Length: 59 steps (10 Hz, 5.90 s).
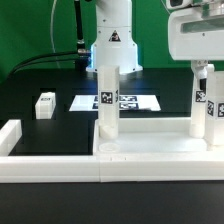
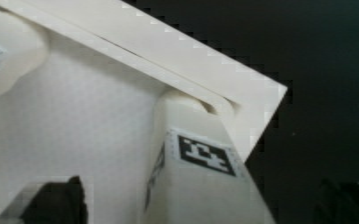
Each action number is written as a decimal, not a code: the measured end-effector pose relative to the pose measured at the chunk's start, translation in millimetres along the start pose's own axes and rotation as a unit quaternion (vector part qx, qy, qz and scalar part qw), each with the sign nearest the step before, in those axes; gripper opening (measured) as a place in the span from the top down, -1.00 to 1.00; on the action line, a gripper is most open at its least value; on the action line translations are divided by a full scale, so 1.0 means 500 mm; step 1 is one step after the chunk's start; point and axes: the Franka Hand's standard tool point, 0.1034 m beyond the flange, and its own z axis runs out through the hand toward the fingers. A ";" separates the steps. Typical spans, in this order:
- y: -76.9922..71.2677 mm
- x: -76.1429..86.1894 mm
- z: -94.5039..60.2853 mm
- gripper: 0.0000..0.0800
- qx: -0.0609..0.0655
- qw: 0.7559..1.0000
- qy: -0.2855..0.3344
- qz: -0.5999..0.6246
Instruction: Assemble desk
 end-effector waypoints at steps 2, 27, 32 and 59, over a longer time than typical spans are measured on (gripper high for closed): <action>0.001 0.002 0.000 -0.62 0.000 0.997 0.000 -0.077; 0.004 0.032 -0.005 0.28 -0.012 1.000 0.000 -0.001; 0.001 0.030 -0.004 0.15 -0.027 0.999 -0.007 0.044; -0.006 0.031 0.003 0.28 -0.041 0.917 0.007 -0.398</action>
Offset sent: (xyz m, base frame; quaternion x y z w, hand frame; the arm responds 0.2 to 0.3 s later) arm 0.0000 0.0000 0.0000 0.0000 0.0000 -0.1938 0.9810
